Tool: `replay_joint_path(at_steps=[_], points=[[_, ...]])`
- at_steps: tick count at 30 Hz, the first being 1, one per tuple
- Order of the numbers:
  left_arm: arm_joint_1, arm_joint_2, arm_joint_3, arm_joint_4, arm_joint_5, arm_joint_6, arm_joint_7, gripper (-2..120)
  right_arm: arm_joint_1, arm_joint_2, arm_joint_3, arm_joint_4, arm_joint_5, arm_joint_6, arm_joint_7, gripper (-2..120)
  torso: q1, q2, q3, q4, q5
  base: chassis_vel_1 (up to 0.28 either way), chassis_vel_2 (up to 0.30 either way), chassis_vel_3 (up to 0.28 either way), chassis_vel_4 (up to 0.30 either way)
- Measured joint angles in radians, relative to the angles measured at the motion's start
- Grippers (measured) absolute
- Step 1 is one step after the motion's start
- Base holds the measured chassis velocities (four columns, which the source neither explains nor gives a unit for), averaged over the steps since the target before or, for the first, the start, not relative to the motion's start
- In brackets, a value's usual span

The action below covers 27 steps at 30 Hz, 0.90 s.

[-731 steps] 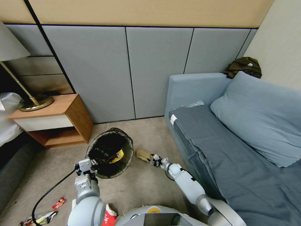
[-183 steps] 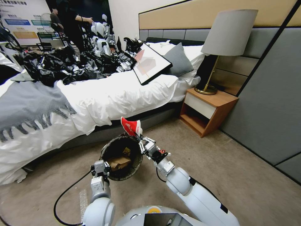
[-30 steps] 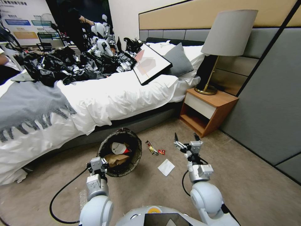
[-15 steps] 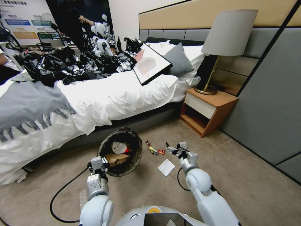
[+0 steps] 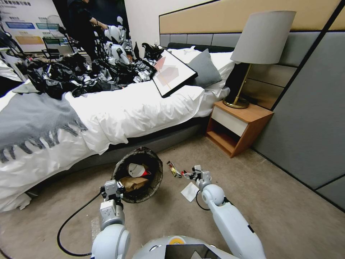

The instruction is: Pick up the trash bin, then pick up the garbage from the floor and place it into the trash bin.

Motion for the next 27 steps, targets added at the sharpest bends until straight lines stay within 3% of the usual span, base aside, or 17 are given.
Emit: replay_joint_path(at_steps=[27], points=[[0.001, 0.001, 0.009, -0.002, 0.007, 0.0, -0.003, 0, 0.045, 0.05, -0.027, -0.26, -0.075, 0.092, -0.014, 100, 0.0, 0.0, 0.0, 0.0, 0.0001, 0.0, 0.0, 0.0, 0.0]])
